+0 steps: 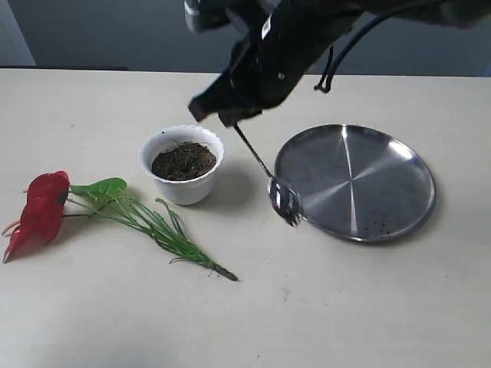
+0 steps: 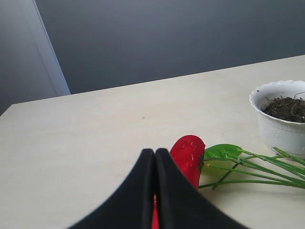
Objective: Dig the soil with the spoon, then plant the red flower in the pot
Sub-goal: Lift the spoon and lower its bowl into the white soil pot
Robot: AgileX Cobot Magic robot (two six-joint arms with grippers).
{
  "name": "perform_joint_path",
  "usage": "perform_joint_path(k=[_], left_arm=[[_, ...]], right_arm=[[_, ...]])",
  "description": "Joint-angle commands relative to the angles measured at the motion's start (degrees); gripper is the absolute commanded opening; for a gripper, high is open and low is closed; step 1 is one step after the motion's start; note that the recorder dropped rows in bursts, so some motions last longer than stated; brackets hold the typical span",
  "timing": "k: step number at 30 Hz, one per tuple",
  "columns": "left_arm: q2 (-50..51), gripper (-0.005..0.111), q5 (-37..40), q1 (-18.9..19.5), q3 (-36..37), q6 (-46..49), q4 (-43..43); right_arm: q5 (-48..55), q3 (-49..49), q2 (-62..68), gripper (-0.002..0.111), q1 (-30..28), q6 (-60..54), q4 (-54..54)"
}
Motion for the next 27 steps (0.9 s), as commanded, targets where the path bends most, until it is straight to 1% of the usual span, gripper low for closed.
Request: perform_joint_path(k=[1,3,8,13,14,18,20,27], left_arm=[[-0.4,0.0,-0.4,0.2,0.1,-0.1,-0.1],[-0.4,0.0,-0.4,0.2,0.1,-0.1,-0.1],[-0.4,0.0,-0.4,0.2,0.1,-0.1,-0.1],[-0.4,0.0,-0.4,0.2,0.1,0.1,-0.1],[-0.4,0.0,-0.4,0.2,0.1,0.1,-0.1],[-0.4,0.0,-0.4,0.2,0.1,0.1,-0.1],[-0.4,0.0,-0.4,0.2,0.1,0.1,-0.1],[-0.4,0.0,-0.4,0.2,0.1,0.1,-0.1]], right_arm=[[-15.2,-0.1,-3.1,-0.001,0.0,0.7,3.7],[-22.6,0.1,-2.3,-0.001,0.1,0.7,5.6],[-35.0,0.1,2.0,-0.001,1.0,-1.0,5.9],[-45.8,0.1,7.0,-0.001,3.5,-2.1,5.9],[-49.4,0.1,8.7,-0.001,4.4,-2.1,5.9],[-54.5,0.1,11.5,-0.001,6.9,-2.1,5.5],[-56.6,0.1,12.3,-0.001,6.9,-2.1,3.7],[-57.9,0.1,15.9,-0.001,6.9,-2.1,3.4]])
